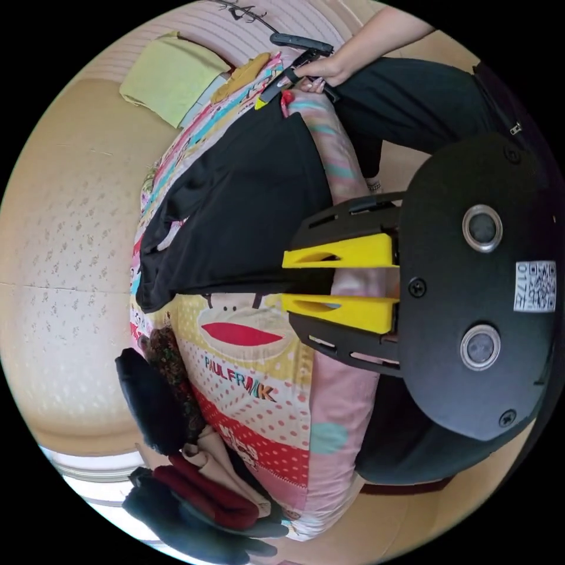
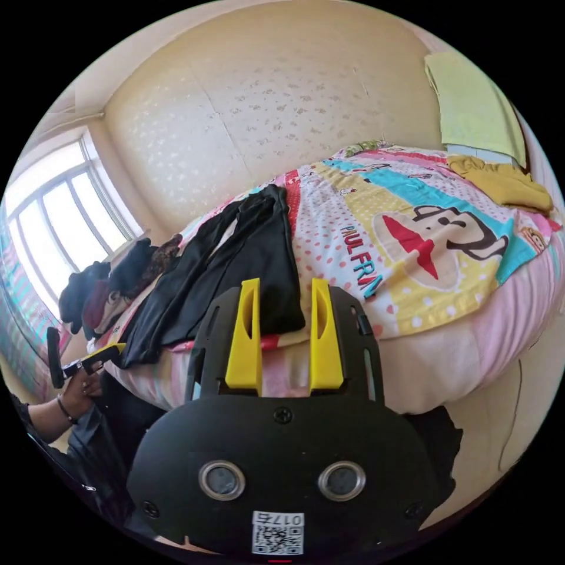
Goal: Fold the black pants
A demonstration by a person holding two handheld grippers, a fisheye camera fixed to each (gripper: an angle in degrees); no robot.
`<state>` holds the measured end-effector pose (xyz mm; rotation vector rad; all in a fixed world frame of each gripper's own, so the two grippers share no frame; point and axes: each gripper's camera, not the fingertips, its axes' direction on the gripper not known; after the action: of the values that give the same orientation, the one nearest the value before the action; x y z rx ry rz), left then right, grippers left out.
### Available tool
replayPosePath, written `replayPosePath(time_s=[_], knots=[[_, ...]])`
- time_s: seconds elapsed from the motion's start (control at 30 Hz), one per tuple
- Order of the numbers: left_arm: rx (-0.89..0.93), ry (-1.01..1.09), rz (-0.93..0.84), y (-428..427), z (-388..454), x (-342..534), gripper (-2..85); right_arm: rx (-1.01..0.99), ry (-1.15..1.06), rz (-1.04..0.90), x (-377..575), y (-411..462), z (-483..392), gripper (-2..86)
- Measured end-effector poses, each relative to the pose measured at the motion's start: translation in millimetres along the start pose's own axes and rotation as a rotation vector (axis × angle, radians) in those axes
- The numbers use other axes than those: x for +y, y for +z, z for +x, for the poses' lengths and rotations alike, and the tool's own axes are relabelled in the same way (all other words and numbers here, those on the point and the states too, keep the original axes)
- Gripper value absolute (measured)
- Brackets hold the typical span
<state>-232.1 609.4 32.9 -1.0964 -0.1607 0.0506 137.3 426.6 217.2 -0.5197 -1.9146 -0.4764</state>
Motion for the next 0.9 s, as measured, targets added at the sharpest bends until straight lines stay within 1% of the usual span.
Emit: replayPosePath(time_s=[0.07, 0.1, 0.17, 0.2, 0.23, 0.27, 0.3, 0.33, 0.37, 0.4, 0.43, 0.47, 0.5, 0.53, 0.57, 0.63, 0.67, 0.73, 0.77, 0.8, 0.83, 0.87, 0.9], knots=[[0.071, 0.013, -0.001, -9, -3, -8, 4.6, -0.075, 0.058, 0.026, 4, -17, 19, 11.2], [0.135, -0.005, 0.027, -21, -9, -13, 3.6, -0.098, 0.079, 0.031, 5, -21, 24, 10.8], [0.237, -0.057, 0.125, -50, -21, -17, 3.0, -0.210, 0.168, 0.045, 9, -37, 48, 9.4], [0.295, -0.102, 0.181, -69, -29, -17, 2.8, -0.235, 0.187, 0.048, 10, -40, 54, 9.0], [0.315, -0.139, 0.214, -85, -36, -16, 2.7, -0.269, 0.212, 0.050, 12, -46, 63, 8.4], [0.308, -0.149, 0.220, -91, -38, -15, 2.7, -0.276, 0.207, 0.048, 12, -51, 67, 8.1], [0.254, -0.156, 0.217, -96, -41, -11, 2.8, -0.269, 0.198, 0.046, 12, -54, 68, 7.9], [0.160, -0.153, 0.181, -94, -43, -6, 3.0, -0.242, 0.173, 0.044, 13, -59, 66, 7.7], [0.110, -0.153, 0.149, -90, -44, -3, 3.1, -0.210, 0.148, 0.046, 13, -64, 63, 7.7], [0.033, -0.182, 0.070, -81, -48, 3, 3.2, -0.196, 0.137, 0.050, 14, -66, 62, 7.6], [0.014, -0.239, 0.018, -77, -56, 11, 3.2, -0.177, 0.123, 0.056, 15, -71, 60, 7.7], [0.032, -0.265, 0.015, -77, -59, 15, 4.0, -0.167, 0.119, 0.063, 16, -76, 59, 7.8], [0.102, -0.305, 0.058, -84, -65, 22, 5.5, -0.165, 0.119, 0.066, 16, -78, 60, 7.9], [0.172, -0.322, 0.139, -95, -66, 24, 6.2, -0.164, 0.120, 0.072, 17, -82, 60, 8.0], [0.202, -0.311, 0.179, -100, -63, 22, 6.5, -0.163, 0.117, 0.081, 18, -86, 60, 8.2], [0.285, -0.191, 0.268, -112, -38, -4, 8.7, -0.147, 0.100, 0.093, 20, -91, 59, 8.6], [0.305, -0.154, 0.273, -111, -29, -14, 9.3, -0.127, 0.081, 0.093, 20, -94, 57, 8.7], [0.413, 0.042, 0.274, -97, 15, -58, 11.4, -0.098, 0.050, 0.089, 21, -98, 54, 8.8], [0.443, 0.095, 0.268, -90, 28, -69, 11.6, -0.084, 0.036, 0.088, 22, -101, 52, 8.9], [0.503, 0.155, 0.231, -73, 52, -92, 11.9, -0.079, 0.032, 0.088, 22, -102, 52, 8.9], [0.581, 0.152, 0.166, -53, 73, -116, 12.2, -0.072, 0.024, 0.090, 23, -106, 52, 8.9], [0.634, 0.137, 0.138, -42, 81, -127, 12.4, -0.068, 0.020, 0.091, 24, -109, 52, 8.9], [0.763, 0.100, 0.101, -21, 95, -146, 12.5, -0.067, 0.019, 0.091, 24, -111, 53, 8.9]])
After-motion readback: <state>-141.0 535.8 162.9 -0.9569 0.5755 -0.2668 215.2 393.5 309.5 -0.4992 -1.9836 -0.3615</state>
